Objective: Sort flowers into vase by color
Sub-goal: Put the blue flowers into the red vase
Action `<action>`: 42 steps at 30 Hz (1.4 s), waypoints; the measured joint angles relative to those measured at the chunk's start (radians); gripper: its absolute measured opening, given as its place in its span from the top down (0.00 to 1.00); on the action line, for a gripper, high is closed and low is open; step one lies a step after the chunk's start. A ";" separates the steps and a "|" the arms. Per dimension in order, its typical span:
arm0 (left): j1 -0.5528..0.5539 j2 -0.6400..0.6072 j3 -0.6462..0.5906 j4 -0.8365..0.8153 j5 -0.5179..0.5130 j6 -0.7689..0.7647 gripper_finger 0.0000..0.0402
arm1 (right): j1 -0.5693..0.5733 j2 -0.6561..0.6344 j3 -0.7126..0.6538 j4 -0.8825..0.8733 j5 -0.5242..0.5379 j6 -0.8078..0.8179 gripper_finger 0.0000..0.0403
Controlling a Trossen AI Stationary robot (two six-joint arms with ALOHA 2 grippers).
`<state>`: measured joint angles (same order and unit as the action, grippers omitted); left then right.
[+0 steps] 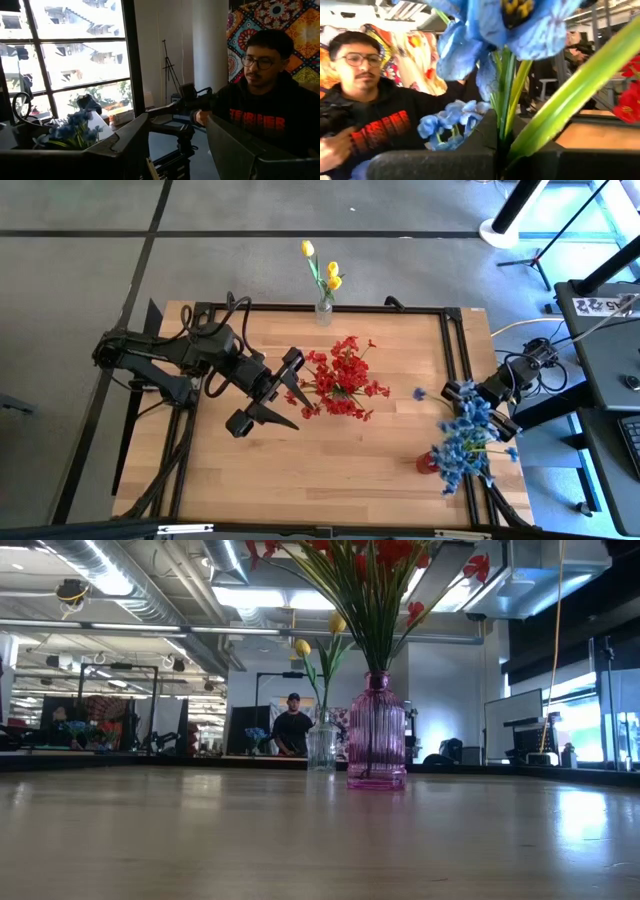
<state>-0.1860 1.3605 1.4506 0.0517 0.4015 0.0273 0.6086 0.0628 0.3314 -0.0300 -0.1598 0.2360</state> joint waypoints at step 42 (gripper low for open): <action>0.000 0.000 0.000 -0.017 0.000 0.009 0.52 | 0.001 0.000 -0.008 -0.096 -0.170 -0.110 0.98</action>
<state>-0.1856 1.3602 1.4506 0.0345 0.4011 0.0364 0.6094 0.0631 0.3233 -0.1259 -0.3300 0.1261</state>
